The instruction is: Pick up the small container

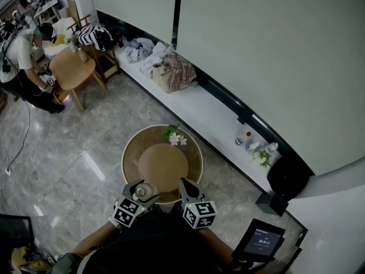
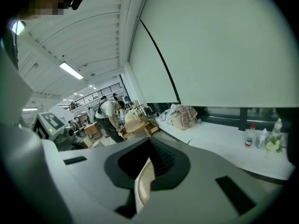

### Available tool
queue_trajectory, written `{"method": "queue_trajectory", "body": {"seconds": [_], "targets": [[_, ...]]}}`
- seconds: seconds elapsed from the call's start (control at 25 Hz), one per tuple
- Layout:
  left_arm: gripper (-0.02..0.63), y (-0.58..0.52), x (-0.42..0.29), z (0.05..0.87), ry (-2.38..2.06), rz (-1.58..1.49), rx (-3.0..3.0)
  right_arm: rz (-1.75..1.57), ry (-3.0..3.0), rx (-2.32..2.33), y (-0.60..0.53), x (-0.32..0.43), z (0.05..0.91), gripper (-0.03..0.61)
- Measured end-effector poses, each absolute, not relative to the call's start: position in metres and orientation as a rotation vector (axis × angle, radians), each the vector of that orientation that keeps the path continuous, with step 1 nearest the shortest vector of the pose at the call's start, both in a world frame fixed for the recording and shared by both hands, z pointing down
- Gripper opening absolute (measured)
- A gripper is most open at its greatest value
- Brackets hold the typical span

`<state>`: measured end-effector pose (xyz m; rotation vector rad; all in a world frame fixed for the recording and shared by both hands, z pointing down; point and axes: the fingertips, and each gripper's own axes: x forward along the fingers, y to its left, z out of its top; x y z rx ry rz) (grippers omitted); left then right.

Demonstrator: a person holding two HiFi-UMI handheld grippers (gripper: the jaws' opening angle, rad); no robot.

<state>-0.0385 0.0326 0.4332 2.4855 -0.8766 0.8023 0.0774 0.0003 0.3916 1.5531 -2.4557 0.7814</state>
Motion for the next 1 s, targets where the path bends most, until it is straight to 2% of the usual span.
{"method": "queue_trajectory", "body": {"seconds": [1.0], "targets": [[0.342,0.0267,-0.0379,0.4303,-0.884,0.760,2.504,0.766,-2.455,1.547,-0.0015,0.0747,0.3924,0.005]]}}
